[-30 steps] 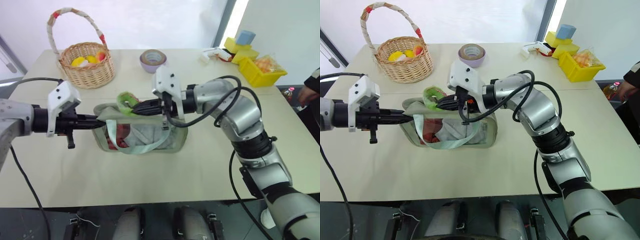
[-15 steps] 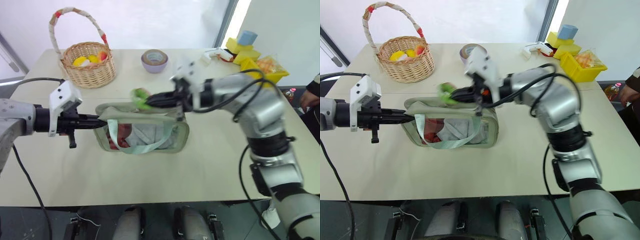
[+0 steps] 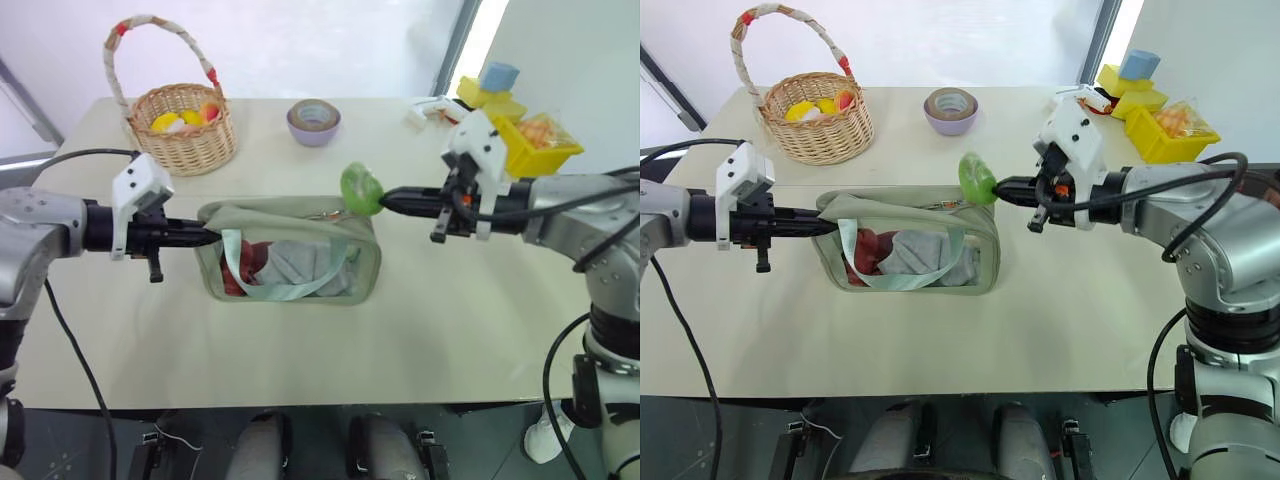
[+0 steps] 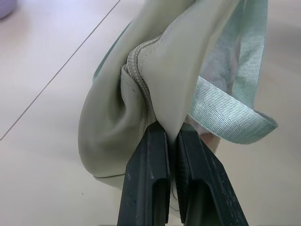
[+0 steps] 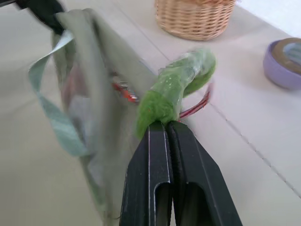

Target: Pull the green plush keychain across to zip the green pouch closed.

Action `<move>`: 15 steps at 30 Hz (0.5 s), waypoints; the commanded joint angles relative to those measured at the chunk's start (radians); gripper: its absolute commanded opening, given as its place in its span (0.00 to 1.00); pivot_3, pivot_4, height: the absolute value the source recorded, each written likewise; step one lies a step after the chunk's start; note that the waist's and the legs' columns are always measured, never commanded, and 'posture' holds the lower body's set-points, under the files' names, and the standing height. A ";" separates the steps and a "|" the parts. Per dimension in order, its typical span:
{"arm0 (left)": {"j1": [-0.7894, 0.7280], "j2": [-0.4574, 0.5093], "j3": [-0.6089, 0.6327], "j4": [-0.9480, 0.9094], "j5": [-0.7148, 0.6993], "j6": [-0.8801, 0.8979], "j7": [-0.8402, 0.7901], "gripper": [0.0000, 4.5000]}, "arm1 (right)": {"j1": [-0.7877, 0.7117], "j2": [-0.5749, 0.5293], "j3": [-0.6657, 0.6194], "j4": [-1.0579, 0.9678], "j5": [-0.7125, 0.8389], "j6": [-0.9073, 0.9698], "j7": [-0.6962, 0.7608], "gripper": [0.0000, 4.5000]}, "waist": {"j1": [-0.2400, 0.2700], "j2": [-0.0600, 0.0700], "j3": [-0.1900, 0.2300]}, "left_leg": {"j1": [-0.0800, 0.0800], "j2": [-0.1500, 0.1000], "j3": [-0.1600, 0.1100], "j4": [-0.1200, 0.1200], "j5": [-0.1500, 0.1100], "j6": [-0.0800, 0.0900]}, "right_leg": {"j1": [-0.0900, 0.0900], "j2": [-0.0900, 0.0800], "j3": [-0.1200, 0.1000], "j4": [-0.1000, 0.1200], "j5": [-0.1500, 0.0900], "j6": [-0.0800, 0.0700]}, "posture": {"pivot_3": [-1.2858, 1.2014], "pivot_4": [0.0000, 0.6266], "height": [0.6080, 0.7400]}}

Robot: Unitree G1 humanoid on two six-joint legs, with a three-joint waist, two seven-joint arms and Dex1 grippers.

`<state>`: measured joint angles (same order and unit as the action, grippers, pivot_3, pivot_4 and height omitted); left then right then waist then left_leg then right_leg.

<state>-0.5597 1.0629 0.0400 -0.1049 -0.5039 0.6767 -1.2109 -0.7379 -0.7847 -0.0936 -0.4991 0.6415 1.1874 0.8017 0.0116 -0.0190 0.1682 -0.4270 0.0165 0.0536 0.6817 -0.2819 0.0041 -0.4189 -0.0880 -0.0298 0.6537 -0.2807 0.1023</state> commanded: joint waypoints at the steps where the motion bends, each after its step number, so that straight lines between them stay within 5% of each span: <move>1: 0.004 0.005 -0.007 0.000 0.017 -0.010 -0.011 0.00 | 0.054 -0.079 -0.076 -0.023 0.017 0.003 0.005 0.01 | 0.002 0.000 0.000 | 0.000 0.000 0.000 0.000 0.000 0.000 | 0.001 0.000 0.000 -0.001 0.000 0.000 | 0.52 0.24 0.99; 9: 0.049 0.009 0.022 -0.025 0.009 -0.001 -0.001 0.00 | 0.224 -0.227 -0.190 0.089 -0.032 -0.093 0.019 0.01 | 0.000 0.001 0.000 | 0.003 0.000 -0.001 0.000 0.000 0.001 | 0.005 0.001 0.000 -0.004 0.000 0.000 | 0.52 0.24 0.99; 15: 0.040 0.002 0.016 -0.018 0.019 -0.003 -0.001 0.00 | 0.249 -0.205 -0.080 0.053 -0.081 -0.226 0.020 0.01 | -0.003 0.001 -0.001 | 0.005 0.001 -0.001 -0.001 -0.001 0.001 | 0.006 0.001 0.000 -0.004 0.000 0.000 | 0.52 0.24 0.99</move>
<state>-0.5229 1.0620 0.0656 -0.1187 -0.4969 0.6699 -1.2148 -0.4564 -0.9961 -0.1904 -0.4145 0.5874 1.0272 0.8258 0.0089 -0.0175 0.1675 -0.4218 0.0172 0.0527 0.6811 -0.2825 0.0051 -0.4123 -0.0871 -0.0299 0.6497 -0.2807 0.1024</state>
